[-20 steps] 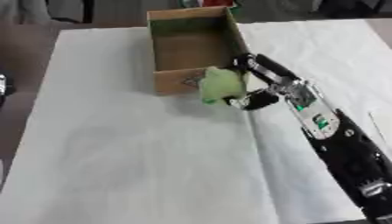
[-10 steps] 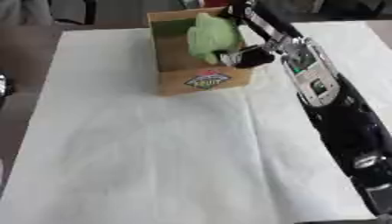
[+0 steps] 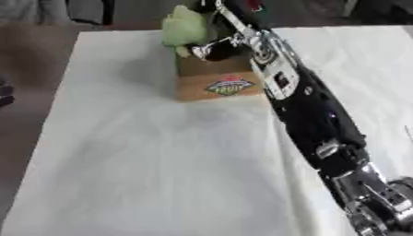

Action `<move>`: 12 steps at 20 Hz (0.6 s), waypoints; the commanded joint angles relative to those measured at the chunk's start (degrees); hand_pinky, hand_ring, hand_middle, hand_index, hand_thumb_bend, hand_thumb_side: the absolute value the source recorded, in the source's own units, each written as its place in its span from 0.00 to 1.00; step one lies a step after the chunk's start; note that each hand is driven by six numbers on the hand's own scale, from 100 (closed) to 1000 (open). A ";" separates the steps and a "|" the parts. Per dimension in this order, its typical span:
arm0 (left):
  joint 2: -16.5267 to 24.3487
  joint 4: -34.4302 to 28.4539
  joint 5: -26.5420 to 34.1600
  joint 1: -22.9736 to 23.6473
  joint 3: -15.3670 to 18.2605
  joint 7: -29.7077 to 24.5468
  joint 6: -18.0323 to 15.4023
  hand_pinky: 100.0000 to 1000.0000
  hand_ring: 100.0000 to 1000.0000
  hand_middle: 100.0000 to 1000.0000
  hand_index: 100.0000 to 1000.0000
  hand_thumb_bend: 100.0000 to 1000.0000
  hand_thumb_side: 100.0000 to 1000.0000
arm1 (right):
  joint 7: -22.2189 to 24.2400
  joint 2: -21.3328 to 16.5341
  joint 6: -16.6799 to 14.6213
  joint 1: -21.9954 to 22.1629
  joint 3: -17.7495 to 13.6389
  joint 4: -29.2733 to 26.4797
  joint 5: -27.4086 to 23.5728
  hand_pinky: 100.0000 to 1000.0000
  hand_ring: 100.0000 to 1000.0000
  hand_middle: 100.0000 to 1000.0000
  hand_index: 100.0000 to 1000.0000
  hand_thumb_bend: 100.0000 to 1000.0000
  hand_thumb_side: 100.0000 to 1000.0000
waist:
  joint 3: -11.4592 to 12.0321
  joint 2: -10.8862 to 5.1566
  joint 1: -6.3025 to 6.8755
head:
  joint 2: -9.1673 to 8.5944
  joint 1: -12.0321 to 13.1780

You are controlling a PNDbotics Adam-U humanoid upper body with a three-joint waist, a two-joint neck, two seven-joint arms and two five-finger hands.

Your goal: Pick up objects on the table and place them in the box.

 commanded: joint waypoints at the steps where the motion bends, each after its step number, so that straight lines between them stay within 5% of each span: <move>1: 0.63 -0.84 0.13 -0.78 0.03 -0.15 -0.15 0.71 0.64 0.56 0.59 0.15 0.36 | -4.00 0.98 2.33 -1.62 -2.91 2.70 4.45 0.60 0.67 0.41 0.52 0.25 0.00 | 0.14 -0.88 0.34 | -0.80 -0.34; 4: 0.62 -0.81 0.15 -0.73 0.06 -0.10 -0.13 0.71 0.64 0.56 0.59 0.15 0.36 | -7.64 1.37 4.98 -1.45 -4.63 4.05 7.02 0.60 0.69 0.48 0.61 0.28 0.00 | 0.03 -0.87 0.27 | -0.85 -0.33; 8: 0.61 -0.81 0.14 -0.66 0.10 -0.05 -0.14 0.71 0.64 0.56 0.59 0.15 0.36 | -12.23 1.30 8.35 -1.34 -6.02 4.70 9.10 0.65 0.76 0.72 0.80 0.38 0.00 | -0.01 -0.91 0.18 | -0.91 -0.25; 12: 0.61 -0.80 0.13 -0.58 0.16 0.00 -0.15 0.71 0.64 0.56 0.59 0.15 0.36 | -14.98 1.07 10.30 -1.31 -6.45 4.56 10.37 0.68 0.80 0.84 0.86 0.50 0.14 | 0.00 -1.00 0.24 | -0.92 -0.20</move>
